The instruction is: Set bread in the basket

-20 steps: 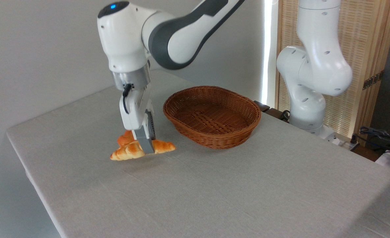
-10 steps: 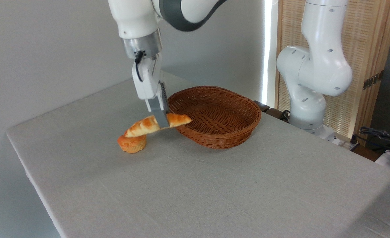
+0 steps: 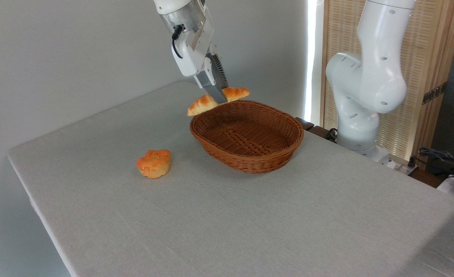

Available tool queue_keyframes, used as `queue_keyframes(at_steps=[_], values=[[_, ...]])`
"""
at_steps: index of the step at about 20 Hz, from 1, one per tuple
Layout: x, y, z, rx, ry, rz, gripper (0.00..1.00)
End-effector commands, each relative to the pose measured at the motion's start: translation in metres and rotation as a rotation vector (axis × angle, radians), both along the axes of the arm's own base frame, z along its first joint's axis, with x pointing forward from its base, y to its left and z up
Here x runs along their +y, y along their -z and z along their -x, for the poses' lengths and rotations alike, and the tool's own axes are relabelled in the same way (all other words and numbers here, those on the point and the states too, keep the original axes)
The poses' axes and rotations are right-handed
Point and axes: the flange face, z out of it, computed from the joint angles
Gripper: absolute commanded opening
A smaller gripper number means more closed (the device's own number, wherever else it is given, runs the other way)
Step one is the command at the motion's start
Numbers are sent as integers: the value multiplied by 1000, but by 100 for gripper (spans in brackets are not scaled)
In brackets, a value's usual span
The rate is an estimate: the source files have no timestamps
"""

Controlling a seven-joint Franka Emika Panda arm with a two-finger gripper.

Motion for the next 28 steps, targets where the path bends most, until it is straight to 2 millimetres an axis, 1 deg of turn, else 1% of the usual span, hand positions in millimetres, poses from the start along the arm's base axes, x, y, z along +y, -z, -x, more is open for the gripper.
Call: queue_keyframes(at_steps=[1, 2, 3, 4, 9, 14, 17, 18, 20, 21, 23, 24, 25, 26, 28], values=[[-6, 7, 18, 90, 99, -13, 69], [-7, 10, 20, 97, 104, -23, 88], [-7, 11, 20, 98, 106, -28, 95], [-7, 12, 19, 101, 108, -29, 100], [-6, 16, 17, 104, 110, -45, 100], [-6, 15, 15, 88, 110, -48, 100], [3, 11, 6, 44, 94, -65, 100], [9, 8, -1, 9, 81, -70, 100], [31, 2, -23, -73, 7, -40, 100], [40, -2, -33, -120, -45, -23, 100], [55, -7, -56, -223, -215, 2, 100], [63, -5, -66, -249, -317, 1, 100], [68, -1, -73, -257, -408, -12, 100], [71, -1, -78, -276, -487, -20, 100], [77, -13, -94, -309, -637, -27, 100]])
